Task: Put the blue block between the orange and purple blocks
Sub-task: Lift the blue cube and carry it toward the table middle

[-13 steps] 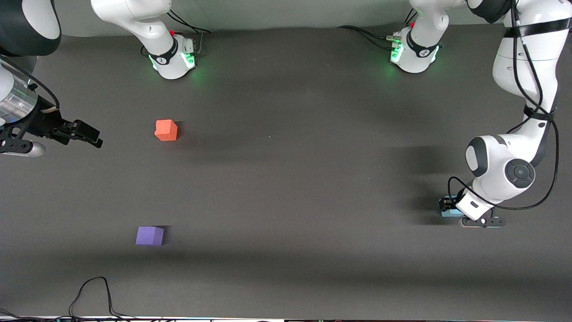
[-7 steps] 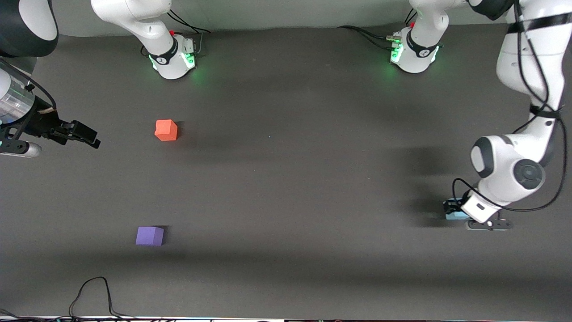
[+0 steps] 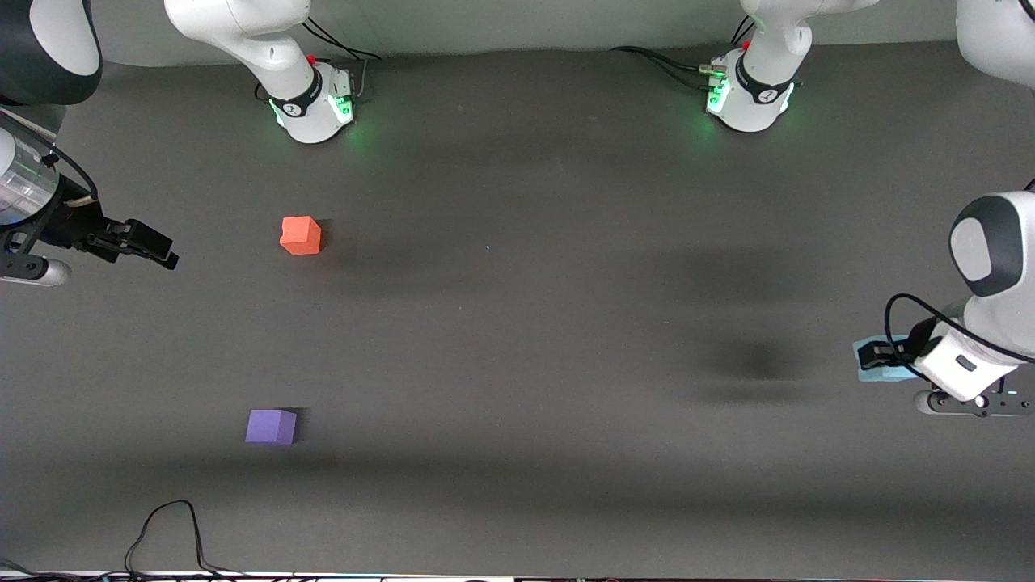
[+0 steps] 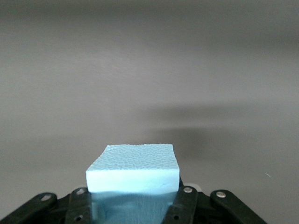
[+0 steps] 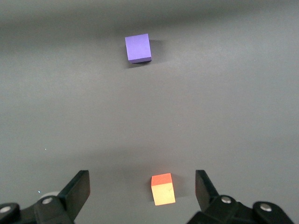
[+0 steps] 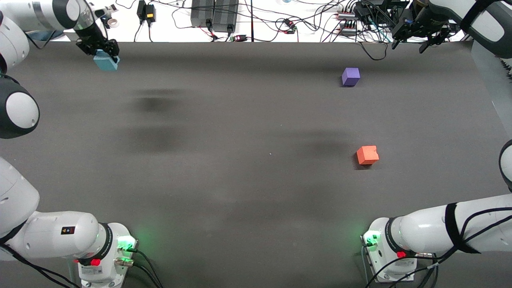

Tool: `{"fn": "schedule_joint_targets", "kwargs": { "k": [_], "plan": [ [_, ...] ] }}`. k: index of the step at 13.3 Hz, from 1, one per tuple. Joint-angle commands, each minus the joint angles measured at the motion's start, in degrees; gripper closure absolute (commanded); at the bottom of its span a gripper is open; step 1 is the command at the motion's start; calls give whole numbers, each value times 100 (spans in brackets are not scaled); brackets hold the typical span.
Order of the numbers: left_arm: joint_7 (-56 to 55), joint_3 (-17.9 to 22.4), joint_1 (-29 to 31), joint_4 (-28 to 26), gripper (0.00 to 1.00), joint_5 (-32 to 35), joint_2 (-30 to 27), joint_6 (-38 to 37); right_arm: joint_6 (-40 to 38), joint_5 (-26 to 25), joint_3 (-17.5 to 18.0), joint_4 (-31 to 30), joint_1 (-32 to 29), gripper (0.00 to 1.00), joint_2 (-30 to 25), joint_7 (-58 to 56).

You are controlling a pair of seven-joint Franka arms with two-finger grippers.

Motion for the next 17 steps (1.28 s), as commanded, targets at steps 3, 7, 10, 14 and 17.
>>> {"fn": "schedule_joint_targets", "kwargs": {
  "k": [3, 7, 10, 14, 17],
  "plan": [
    [-1958, 43, -1537, 373, 55, 34, 39, -454, 154, 54, -6, -75, -11, 0, -13, -136],
    [-4113, 52, -3128, 776, 55, 78, 407, -366, 154, 54, -6, -75, -11, 0, -4, -171],
    [-5607, 52, -4288, 1548, 55, 323, 1118, -366, 233, 54, -6, -75, -11, 0, 49, -180],
    [-6481, 61, -5345, 2245, 55, 517, 2103, 36, 207, 54, -76, -109, -11, 0, 13, -408],
    [-6614, 52, -5602, 2228, 55, 596, 2657, 801, 382, 54, -85, -338, -2, 0, -39, -408]
  ]
}}
